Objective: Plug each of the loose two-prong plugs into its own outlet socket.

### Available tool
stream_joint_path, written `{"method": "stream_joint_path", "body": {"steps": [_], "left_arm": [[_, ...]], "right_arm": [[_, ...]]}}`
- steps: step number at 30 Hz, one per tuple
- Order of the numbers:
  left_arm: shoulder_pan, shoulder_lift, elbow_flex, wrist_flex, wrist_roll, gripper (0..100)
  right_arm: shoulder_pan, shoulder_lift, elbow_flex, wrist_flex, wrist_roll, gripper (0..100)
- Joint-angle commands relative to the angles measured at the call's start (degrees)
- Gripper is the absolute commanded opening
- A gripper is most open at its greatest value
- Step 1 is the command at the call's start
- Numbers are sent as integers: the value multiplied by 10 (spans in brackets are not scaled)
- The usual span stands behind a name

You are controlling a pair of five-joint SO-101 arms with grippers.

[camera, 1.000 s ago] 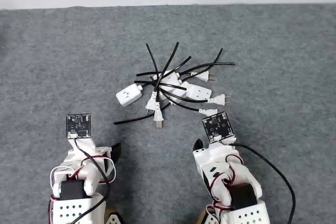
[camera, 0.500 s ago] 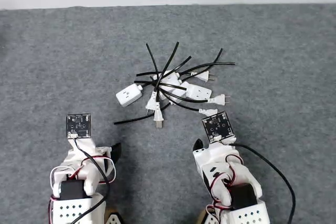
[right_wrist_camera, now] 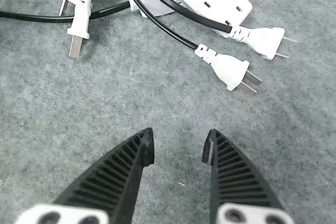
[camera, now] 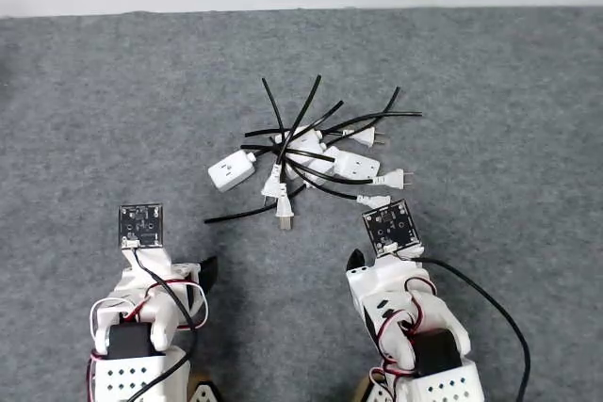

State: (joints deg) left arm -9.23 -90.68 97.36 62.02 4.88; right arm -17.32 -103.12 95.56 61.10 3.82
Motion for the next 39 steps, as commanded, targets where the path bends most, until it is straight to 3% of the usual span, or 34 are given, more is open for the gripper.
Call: {"method": "stream_joint_path", "body": {"steps": [1,14,20,39], "left_arm": [[1,0,-24,-13,3,280],[1,0,-24,-13,3,280],[1,0,-24,-13,3,280],[1,0,-24,-13,3,280]], "right_arm": [[6,0,9,2,-2,156],[6,0,9,9,-3,156],[6,-7,9,145,-3,156],[6,-6,9,132,-3,156]]}}
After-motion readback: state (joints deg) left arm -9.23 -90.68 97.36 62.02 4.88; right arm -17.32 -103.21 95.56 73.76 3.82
